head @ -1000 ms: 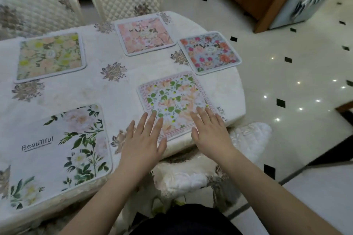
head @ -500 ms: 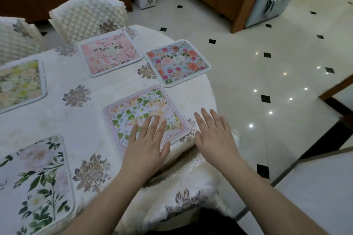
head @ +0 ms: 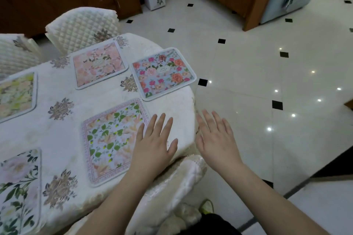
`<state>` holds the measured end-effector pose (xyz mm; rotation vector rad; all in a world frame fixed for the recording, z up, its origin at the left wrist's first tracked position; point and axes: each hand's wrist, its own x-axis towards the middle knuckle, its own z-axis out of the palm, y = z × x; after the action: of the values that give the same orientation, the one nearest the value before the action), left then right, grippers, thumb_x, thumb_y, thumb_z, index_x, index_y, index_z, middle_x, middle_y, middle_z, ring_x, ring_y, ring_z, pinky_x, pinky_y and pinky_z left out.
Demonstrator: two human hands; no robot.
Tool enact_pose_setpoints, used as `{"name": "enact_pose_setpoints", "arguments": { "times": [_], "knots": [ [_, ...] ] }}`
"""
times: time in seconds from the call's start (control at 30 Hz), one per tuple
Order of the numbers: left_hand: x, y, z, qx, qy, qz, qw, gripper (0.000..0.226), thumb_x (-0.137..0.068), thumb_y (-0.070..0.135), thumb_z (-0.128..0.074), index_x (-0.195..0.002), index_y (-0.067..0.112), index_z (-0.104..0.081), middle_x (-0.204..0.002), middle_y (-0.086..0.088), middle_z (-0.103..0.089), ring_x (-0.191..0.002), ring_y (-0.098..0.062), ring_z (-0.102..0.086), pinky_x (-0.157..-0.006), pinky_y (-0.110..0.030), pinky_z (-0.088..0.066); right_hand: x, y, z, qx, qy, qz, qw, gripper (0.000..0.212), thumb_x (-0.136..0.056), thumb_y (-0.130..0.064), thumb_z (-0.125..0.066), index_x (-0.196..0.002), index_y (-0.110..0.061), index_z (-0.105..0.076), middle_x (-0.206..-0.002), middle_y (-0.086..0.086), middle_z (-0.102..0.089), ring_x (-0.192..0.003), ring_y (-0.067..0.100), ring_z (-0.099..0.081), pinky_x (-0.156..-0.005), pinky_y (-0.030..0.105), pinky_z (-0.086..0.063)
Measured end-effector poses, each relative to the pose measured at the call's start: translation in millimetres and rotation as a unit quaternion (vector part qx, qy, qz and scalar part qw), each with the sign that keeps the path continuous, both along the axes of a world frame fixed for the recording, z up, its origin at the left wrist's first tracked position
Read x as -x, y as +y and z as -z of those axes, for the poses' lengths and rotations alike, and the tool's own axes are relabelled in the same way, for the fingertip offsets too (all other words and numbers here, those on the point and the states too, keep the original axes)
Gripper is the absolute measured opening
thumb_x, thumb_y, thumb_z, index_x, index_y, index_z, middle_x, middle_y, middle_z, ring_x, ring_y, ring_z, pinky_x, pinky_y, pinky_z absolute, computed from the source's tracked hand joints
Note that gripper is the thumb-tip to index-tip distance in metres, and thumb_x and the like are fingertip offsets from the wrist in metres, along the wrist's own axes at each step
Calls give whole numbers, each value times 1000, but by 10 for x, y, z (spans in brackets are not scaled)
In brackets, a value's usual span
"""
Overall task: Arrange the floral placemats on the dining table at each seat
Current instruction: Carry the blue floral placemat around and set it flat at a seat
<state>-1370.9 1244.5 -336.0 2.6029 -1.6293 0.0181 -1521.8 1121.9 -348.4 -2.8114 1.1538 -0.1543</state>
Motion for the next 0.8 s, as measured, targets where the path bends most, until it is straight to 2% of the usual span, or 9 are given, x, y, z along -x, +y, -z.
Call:
{"name": "enact_pose_setpoints", "arguments": {
  "times": [0.1, 0.3, 0.4, 0.57, 0.8],
  "knots": [
    [-40, -105, -7, 10, -5, 7, 1000, 60, -94, 49, -32, -145, 21, -45, -152, -3, -43, -142, -25, -35, -115, -51, -27, -18, -128, 5, 0, -7, 10, 1000, 58, -90, -33, -34, -145, -16, -44, -152, 6, -42, -139, 31, -39, -113, 45, -18],
    [-240, -191, 110, 16, 5, 15, 1000, 61, -95, 50, -30, -149, 23, -38, -156, -1, -36, -146, -22, -26, -116, -45, -9, -132, -187, 44, 5, 22, 7, 1000, 58, -89, -33, -35, -144, -17, -46, -151, 5, -44, -138, 29, -41, -112, 43, -18],
    [-251, -336, 134, 15, 8, 14, 1000, 60, -95, 48, -30, -147, 21, -42, -154, -3, -39, -144, -23, -30, -114, -45, -9, -129, -286, 27, 12, 35, 10, 999, 59, -89, -32, -38, -145, -17, -44, -151, 5, -43, -139, 29, -40, -113, 43, -16],
    [-136, -631, 138, 19, -4, 20, 1000, 59, -94, 45, -33, -144, 17, -46, -151, -7, -43, -141, -28, -36, -113, -47, -13, -34, -577, -7, 4, 25, 19, 999, 59, -89, -33, -35, -146, -18, -42, -152, 5, -42, -140, 29, -37, -115, 48, -27],
    [74, -1362, 227, 6, -14, 22, 1000, 59, -95, 43, -32, -143, 15, -48, -151, -9, -43, -141, -31, -36, -114, -47, -14, 184, -1244, 155, -14, 25, 13, 1000, 60, -90, -34, -34, -147, -18, -42, -154, 4, -38, -142, 28, -35, -115, 44, -17]
  ]
}}
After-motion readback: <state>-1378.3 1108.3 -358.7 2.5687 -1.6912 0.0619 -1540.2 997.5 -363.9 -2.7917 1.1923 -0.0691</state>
